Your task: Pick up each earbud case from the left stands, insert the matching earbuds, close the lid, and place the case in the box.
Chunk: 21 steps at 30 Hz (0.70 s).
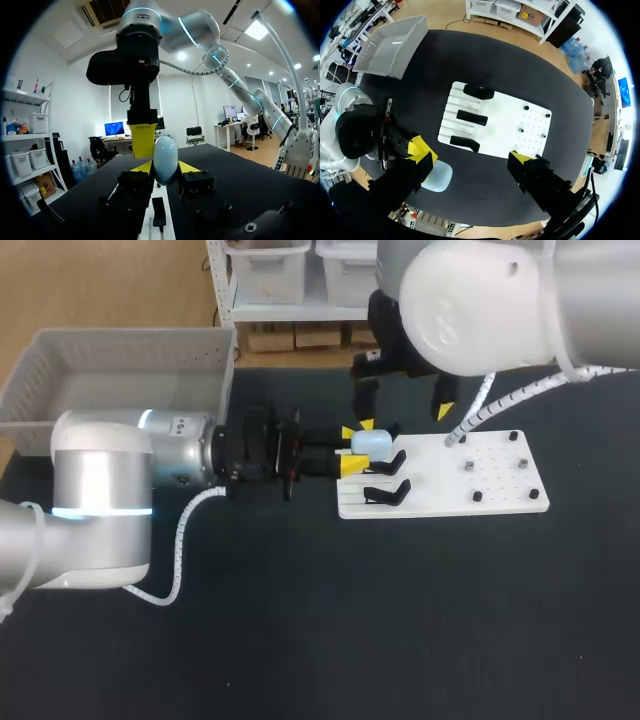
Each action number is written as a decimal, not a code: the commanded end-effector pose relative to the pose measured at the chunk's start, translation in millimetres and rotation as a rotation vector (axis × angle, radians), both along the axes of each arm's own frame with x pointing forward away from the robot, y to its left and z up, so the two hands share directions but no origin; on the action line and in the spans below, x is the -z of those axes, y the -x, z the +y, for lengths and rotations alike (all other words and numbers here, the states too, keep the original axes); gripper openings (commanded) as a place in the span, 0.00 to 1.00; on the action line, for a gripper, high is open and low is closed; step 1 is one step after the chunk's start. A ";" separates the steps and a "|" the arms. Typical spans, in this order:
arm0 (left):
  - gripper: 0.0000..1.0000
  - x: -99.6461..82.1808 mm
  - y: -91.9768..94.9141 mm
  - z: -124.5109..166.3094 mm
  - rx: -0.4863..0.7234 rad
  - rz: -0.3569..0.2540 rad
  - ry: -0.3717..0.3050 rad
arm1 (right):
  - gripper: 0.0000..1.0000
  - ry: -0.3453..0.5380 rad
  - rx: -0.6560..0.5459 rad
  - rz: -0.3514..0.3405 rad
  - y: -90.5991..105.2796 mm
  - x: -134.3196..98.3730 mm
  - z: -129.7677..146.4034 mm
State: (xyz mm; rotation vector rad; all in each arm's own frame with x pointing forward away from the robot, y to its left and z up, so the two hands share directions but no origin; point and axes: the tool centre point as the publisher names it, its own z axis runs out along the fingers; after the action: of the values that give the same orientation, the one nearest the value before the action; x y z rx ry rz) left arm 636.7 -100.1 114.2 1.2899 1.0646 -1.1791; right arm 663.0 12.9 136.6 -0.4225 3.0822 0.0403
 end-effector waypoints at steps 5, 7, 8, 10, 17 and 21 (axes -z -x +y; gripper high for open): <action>0.00 0.8 -0.4 0.5 -0.006 -0.003 0.003 | 1.00 -0.086 0.004 -0.239 16.7 -41.8 -12.6; 0.00 -1.2 0.0 4.3 -0.024 0.007 0.006 | 1.00 -0.115 -0.017 -0.317 23.1 -60.0 -14.3; 0.00 -4.2 0.8 8.3 -0.042 0.012 0.010 | 1.00 -0.122 -0.027 -0.356 27.3 -69.1 -15.4; 0.00 -14.3 3.1 18.5 -0.073 0.011 0.006 | 1.00 -0.140 -0.042 -0.431 38.1 -86.4 -17.7; 0.00 -64.4 11.4 68.4 -0.231 -0.005 -0.030 | 1.00 -0.167 -0.061 -0.520 61.2 -112.4 -21.1; 0.00 -93.8 10.6 103.8 -0.310 -0.047 -0.053 | 1.00 -0.167 -0.061 -0.520 61.2 -112.4 -21.1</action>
State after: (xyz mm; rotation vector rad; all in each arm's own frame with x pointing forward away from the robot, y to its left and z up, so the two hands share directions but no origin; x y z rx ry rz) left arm 651.2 -34.3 169.3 1.2229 1.1140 -1.0454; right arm 620.5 1.0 255.4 -0.4794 2.7555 0.1118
